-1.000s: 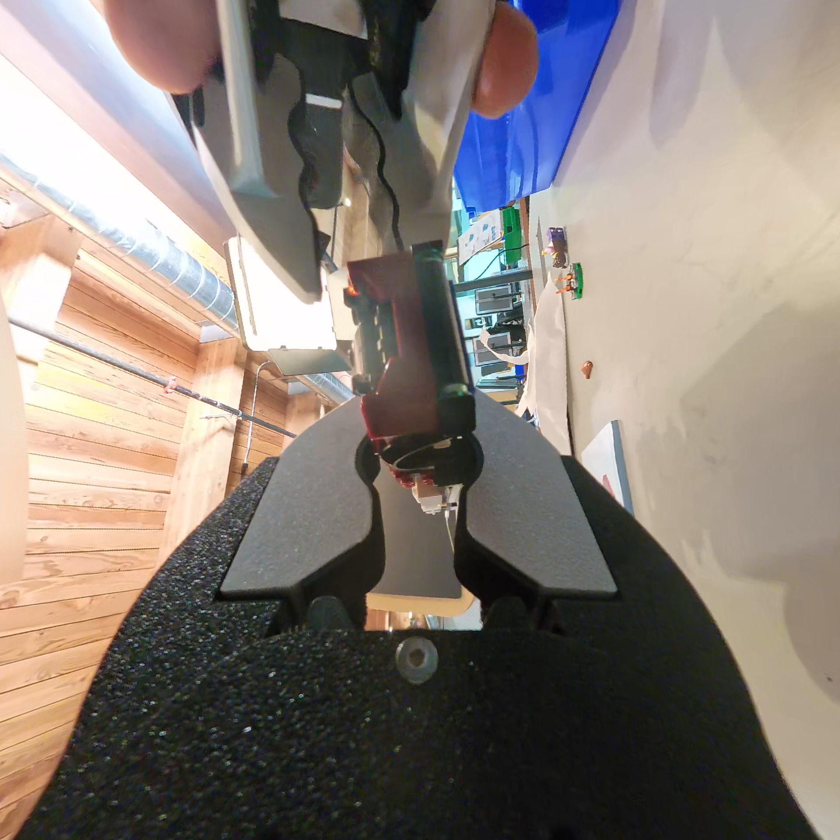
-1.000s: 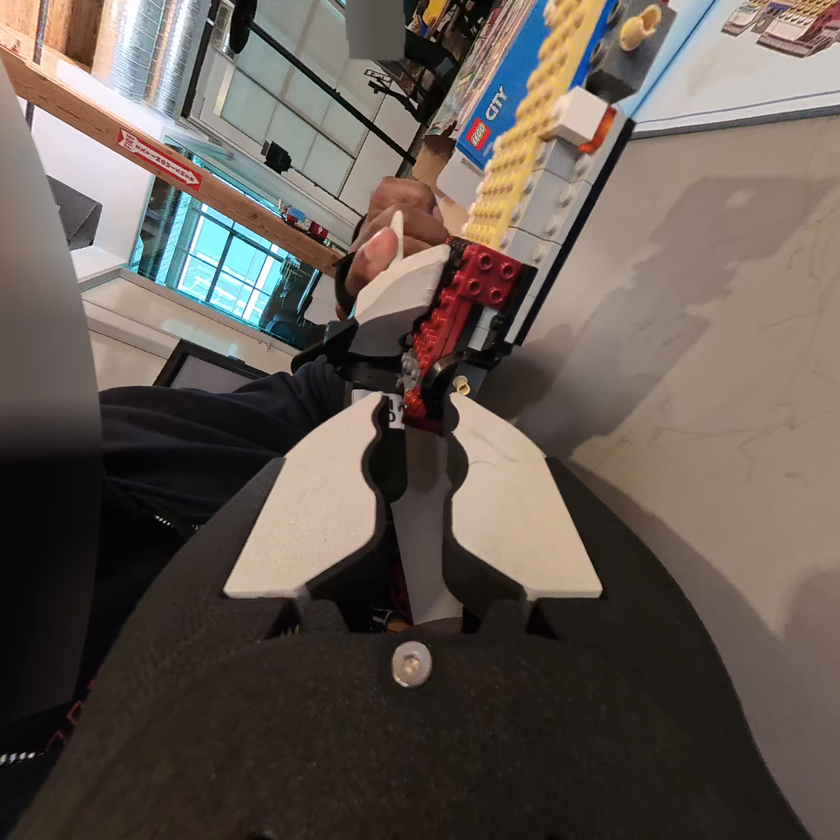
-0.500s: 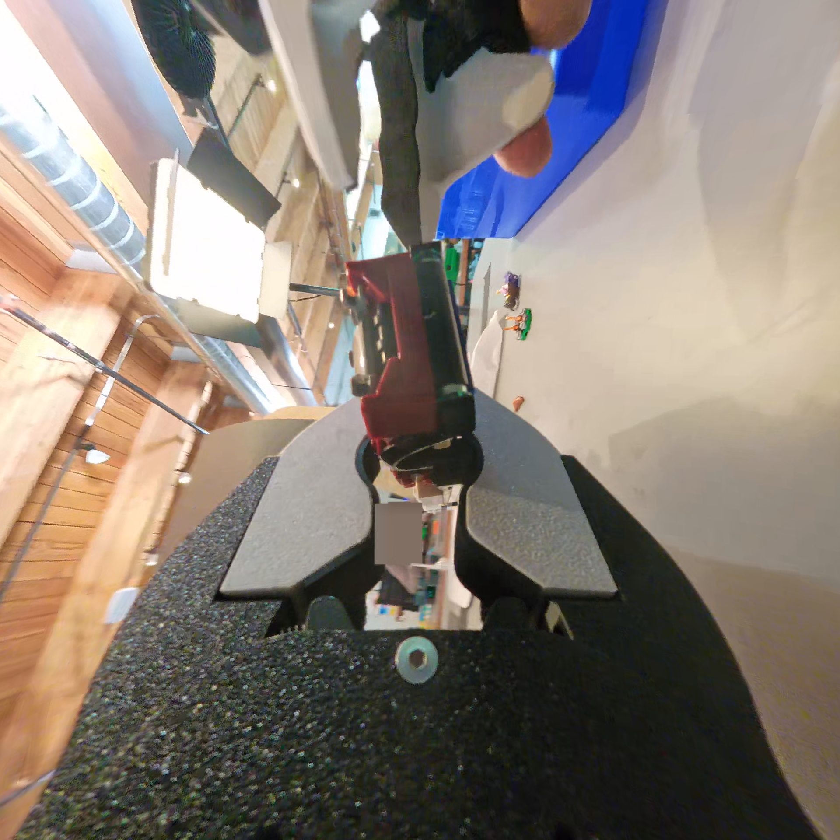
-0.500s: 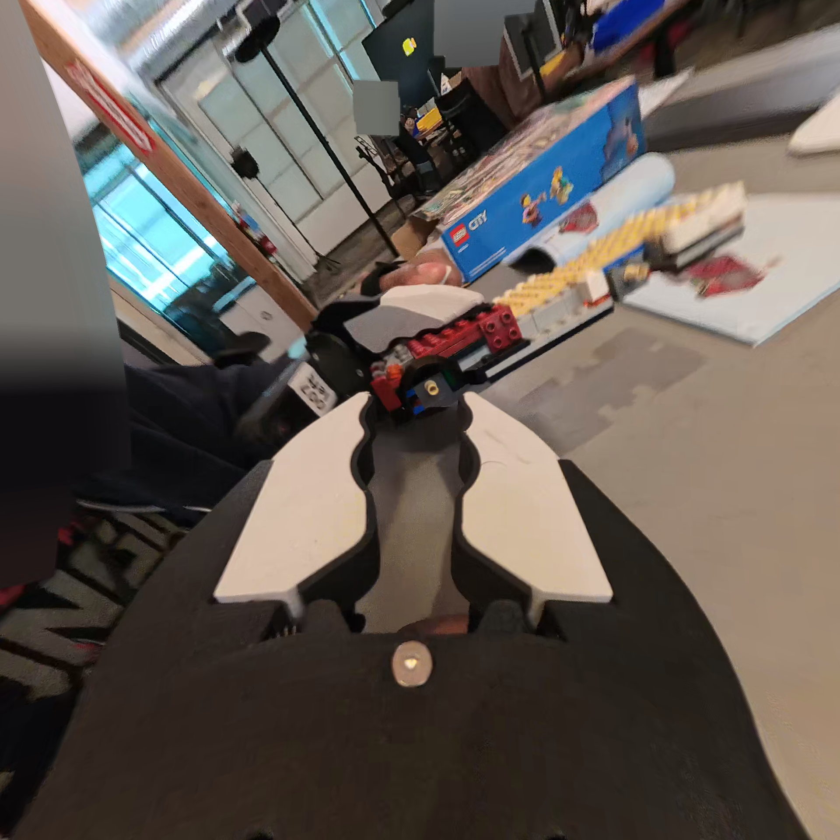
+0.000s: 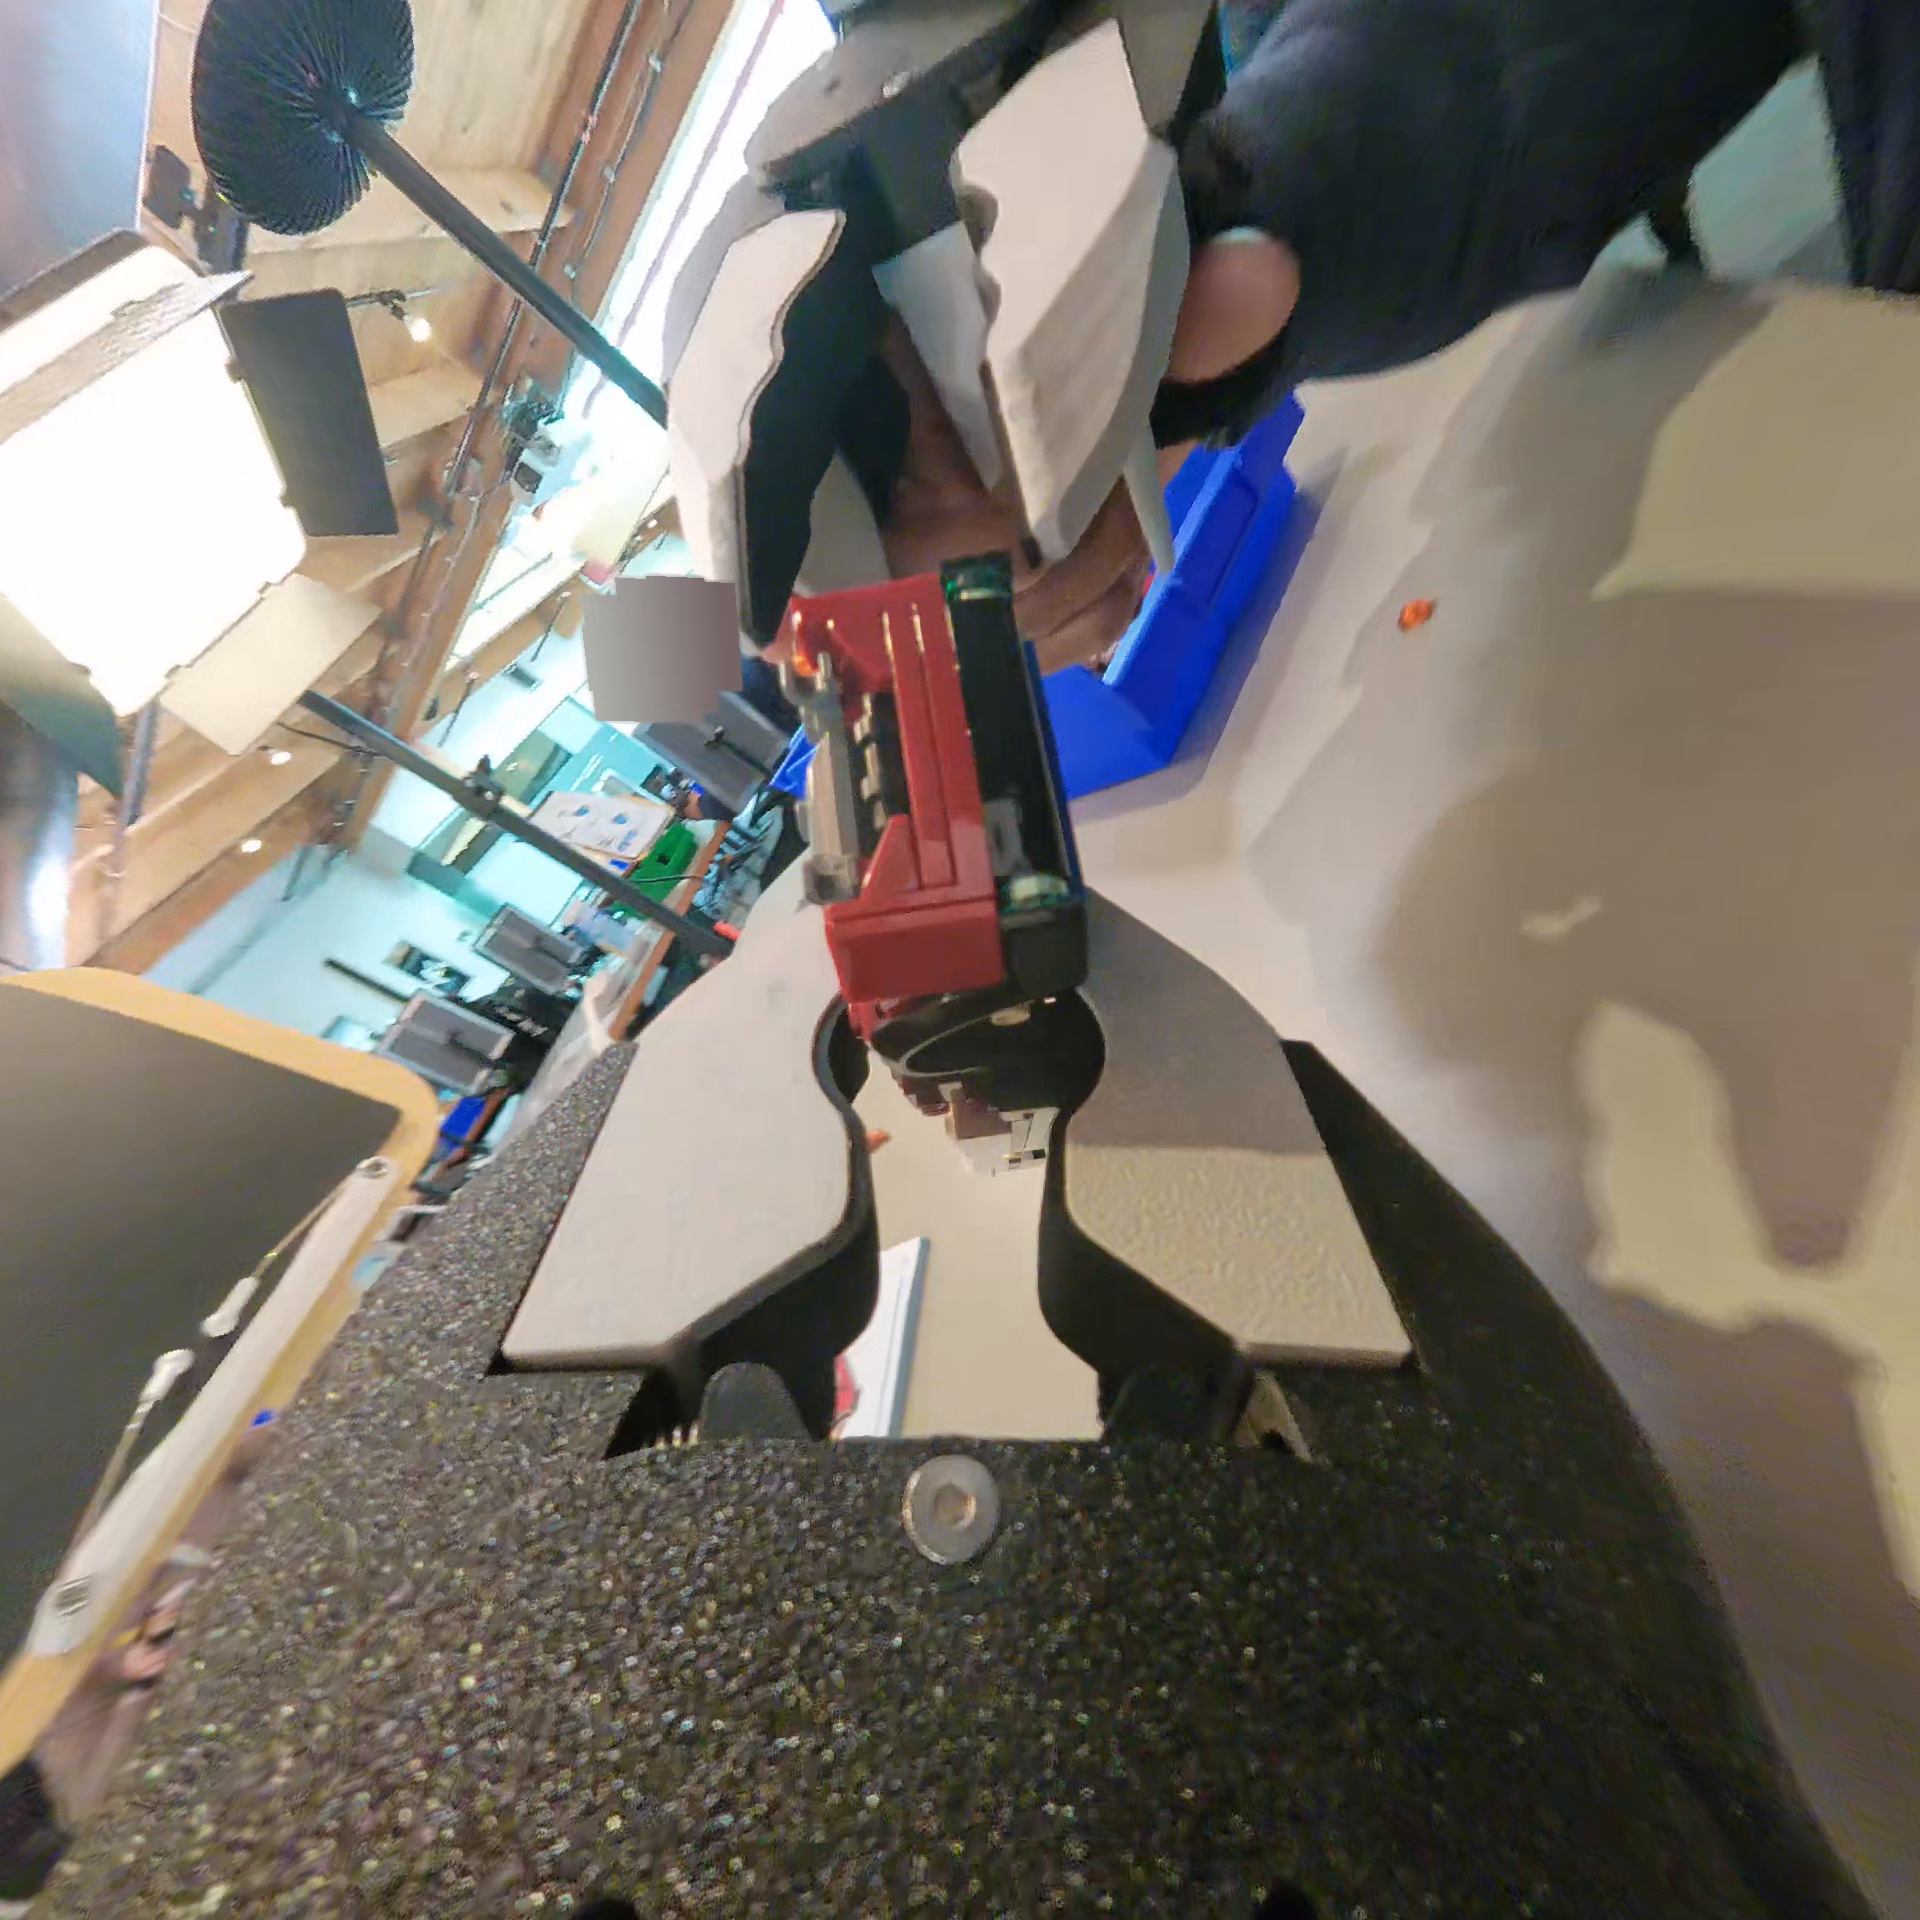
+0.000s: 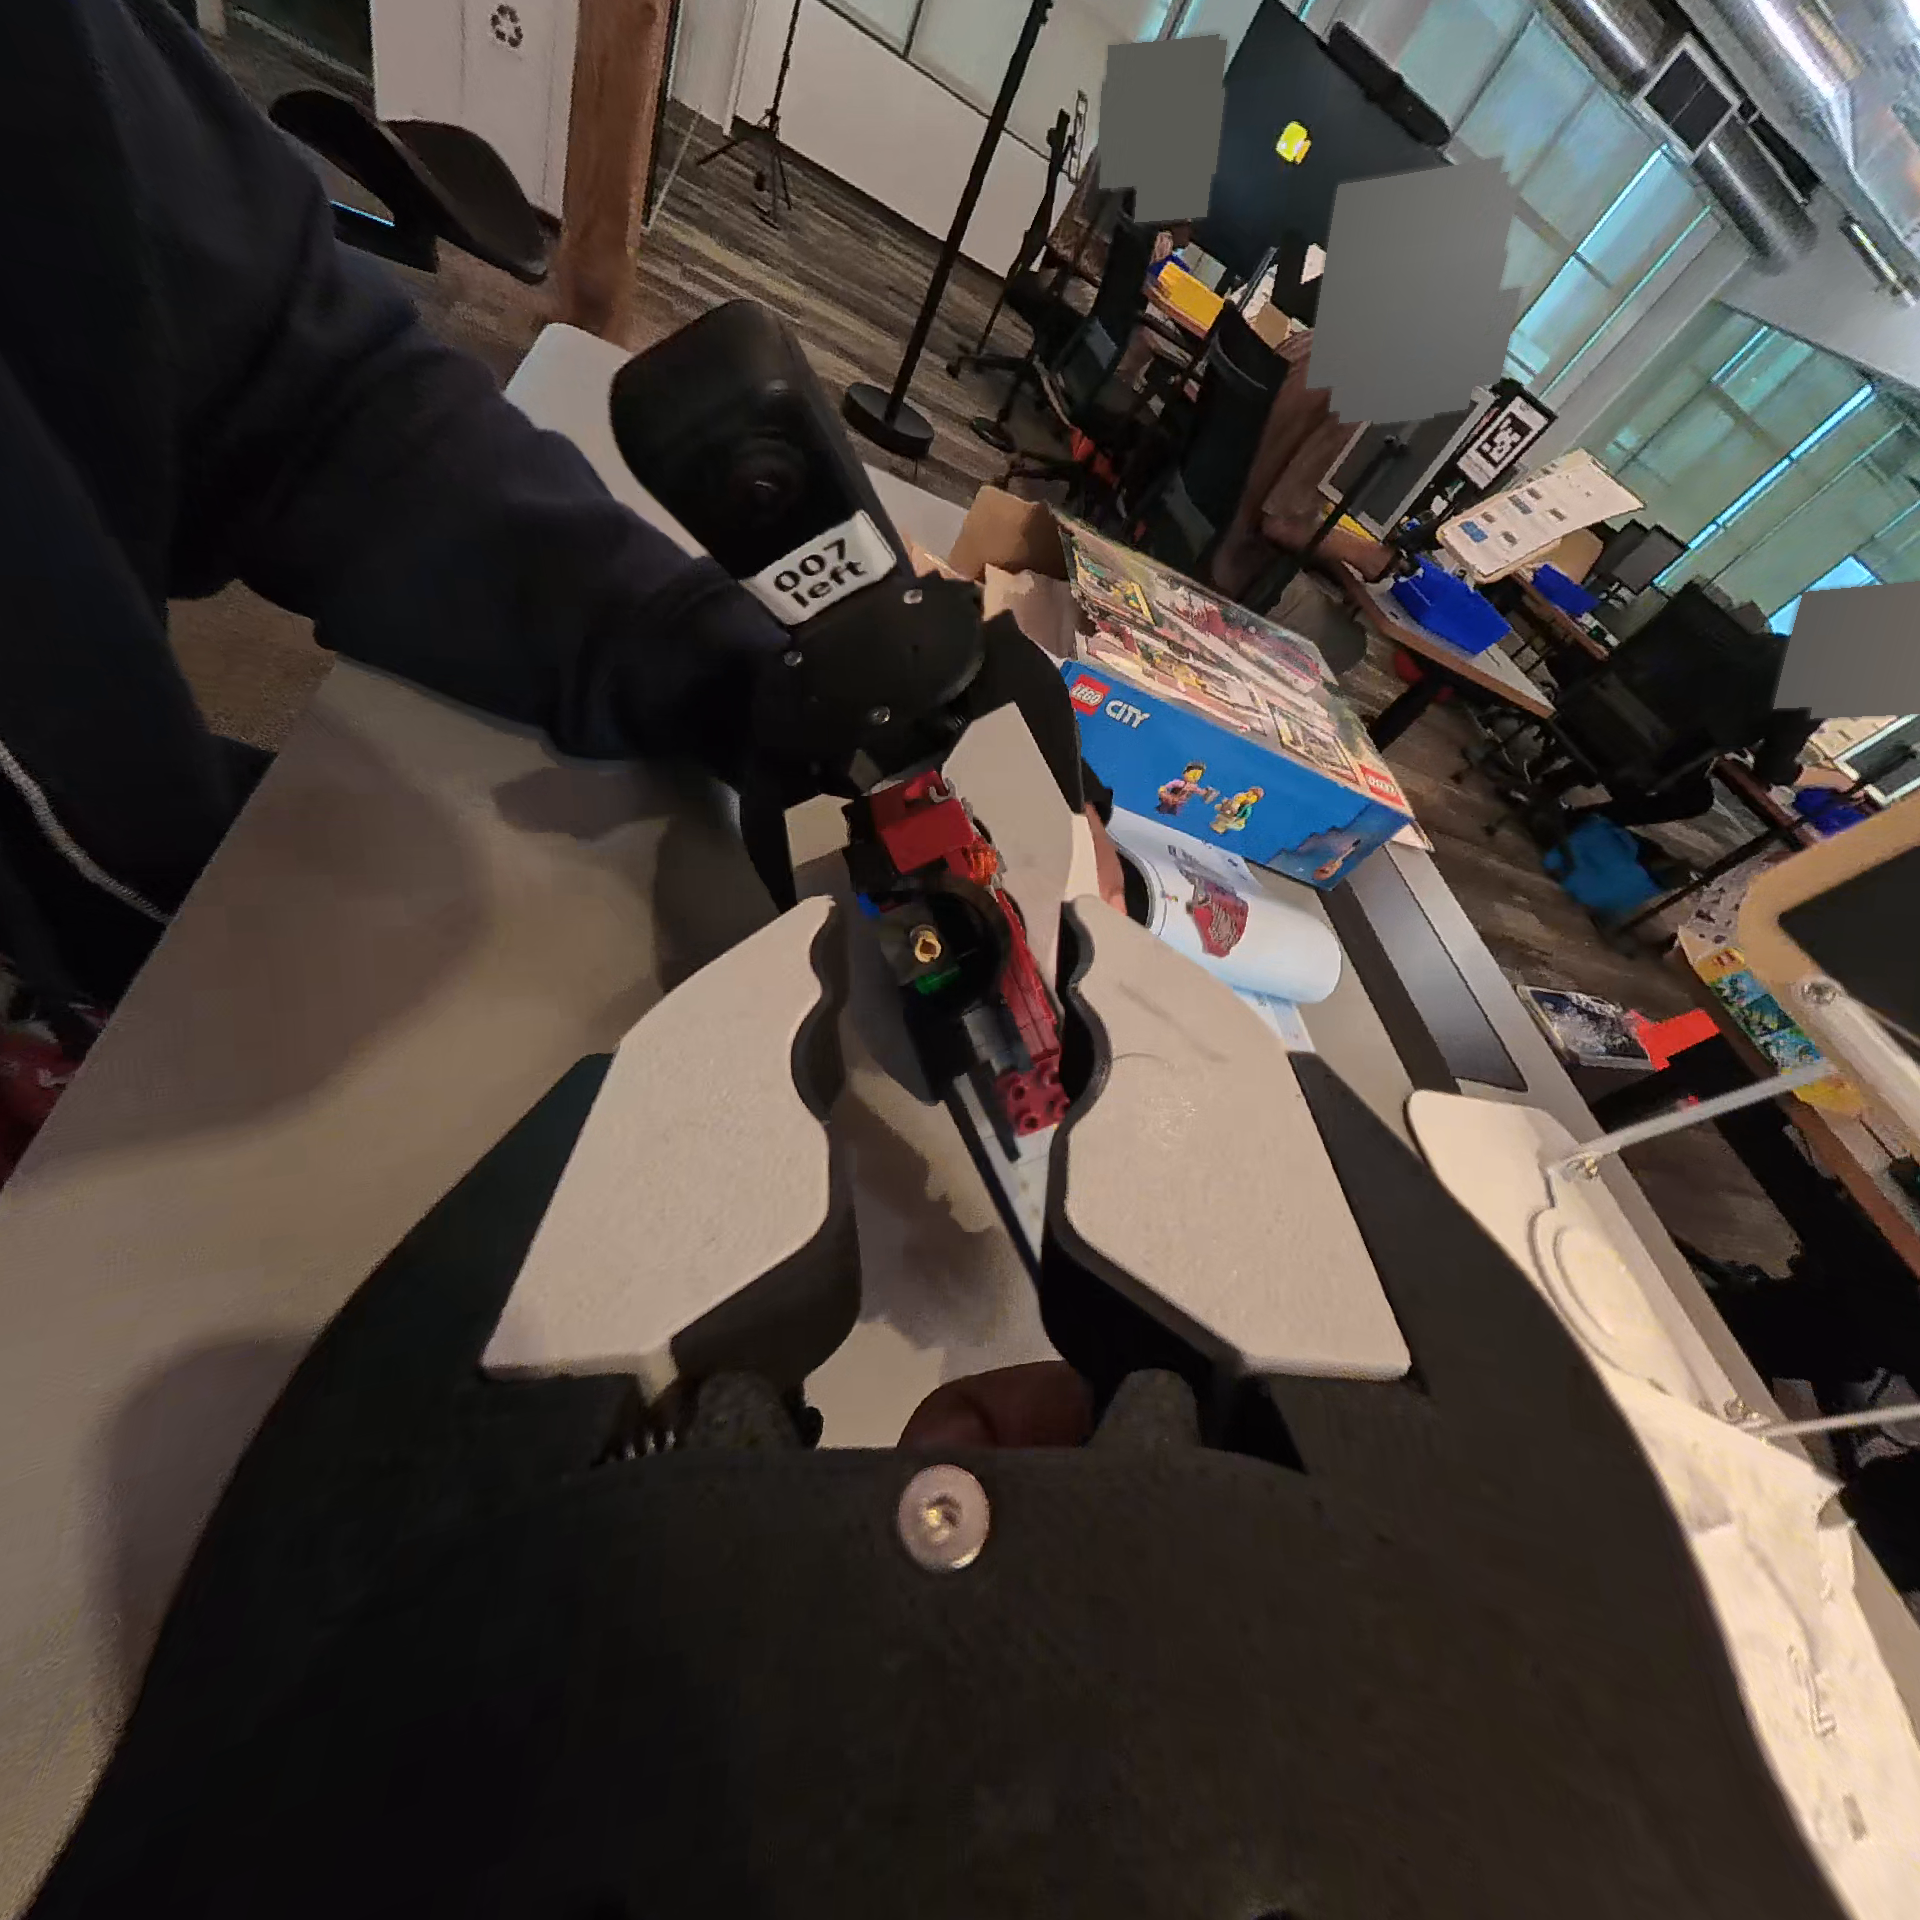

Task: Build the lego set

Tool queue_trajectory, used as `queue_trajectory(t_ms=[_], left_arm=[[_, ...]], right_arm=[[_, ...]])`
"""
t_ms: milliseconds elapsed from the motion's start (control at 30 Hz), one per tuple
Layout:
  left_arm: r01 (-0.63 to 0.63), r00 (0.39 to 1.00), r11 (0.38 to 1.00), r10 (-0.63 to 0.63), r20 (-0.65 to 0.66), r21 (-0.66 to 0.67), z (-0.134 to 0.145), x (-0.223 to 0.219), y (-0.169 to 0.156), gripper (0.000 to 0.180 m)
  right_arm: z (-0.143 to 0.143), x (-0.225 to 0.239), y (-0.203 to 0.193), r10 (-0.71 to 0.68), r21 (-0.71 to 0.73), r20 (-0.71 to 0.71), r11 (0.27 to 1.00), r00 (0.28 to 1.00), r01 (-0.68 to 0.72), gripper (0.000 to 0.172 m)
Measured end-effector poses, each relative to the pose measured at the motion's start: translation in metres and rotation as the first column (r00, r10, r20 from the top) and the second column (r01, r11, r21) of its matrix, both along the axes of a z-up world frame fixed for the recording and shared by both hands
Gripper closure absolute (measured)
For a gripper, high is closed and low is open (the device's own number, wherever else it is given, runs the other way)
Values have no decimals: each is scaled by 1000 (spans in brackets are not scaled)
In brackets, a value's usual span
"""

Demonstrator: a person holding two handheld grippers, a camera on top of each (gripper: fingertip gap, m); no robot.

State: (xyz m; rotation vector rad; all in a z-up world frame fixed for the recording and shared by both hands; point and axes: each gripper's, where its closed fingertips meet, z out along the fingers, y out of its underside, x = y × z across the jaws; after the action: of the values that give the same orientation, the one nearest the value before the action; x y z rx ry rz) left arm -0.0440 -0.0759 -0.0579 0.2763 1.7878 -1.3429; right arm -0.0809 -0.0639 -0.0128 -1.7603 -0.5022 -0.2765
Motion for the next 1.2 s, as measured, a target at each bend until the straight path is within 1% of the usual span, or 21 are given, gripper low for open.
queue_trajectory(t_ms=[100,233,300,400,533,633,767,900,1200], left_arm=[[70,995,996,-74,-72,-55,3,-8,1,147],[161,971,977,-182,-153,-140,7,-18,0,148],[195,957,965,-227,-180,-177,10,-22,1,148],[229,940,954,-269,-210,-196,10,-27,2,148],[246,928,949,-289,-235,-196,7,-29,3,148],[237,931,953,-278,-238,-188,5,-28,5,148],[230,931,957,-270,-245,-178,2,-27,7,148],[236,924,956,-276,-265,-175,-1,-28,7,148],[257,898,949,-304,-317,-183,-6,-30,8,148]], right_arm=[[7,-5,8,27,6,-6,1000,1000,-27,133],[9,-12,15,68,-9,-47,998,997,-68,133],[9,-14,15,93,-36,-70,995,993,-96,131],[10,-15,18,118,-62,-102,990,988,-125,130],[9,-17,23,140,-80,-110,986,984,-149,135],[8,-19,25,144,-92,-138,983,980,-158,139],[5,-16,27,110,-110,-162,985,981,-129,144],[3,-15,28,101,-115,-182,986,978,-123,145],[-1,-14,30,121,-99,-178,985,976,-141,146]])
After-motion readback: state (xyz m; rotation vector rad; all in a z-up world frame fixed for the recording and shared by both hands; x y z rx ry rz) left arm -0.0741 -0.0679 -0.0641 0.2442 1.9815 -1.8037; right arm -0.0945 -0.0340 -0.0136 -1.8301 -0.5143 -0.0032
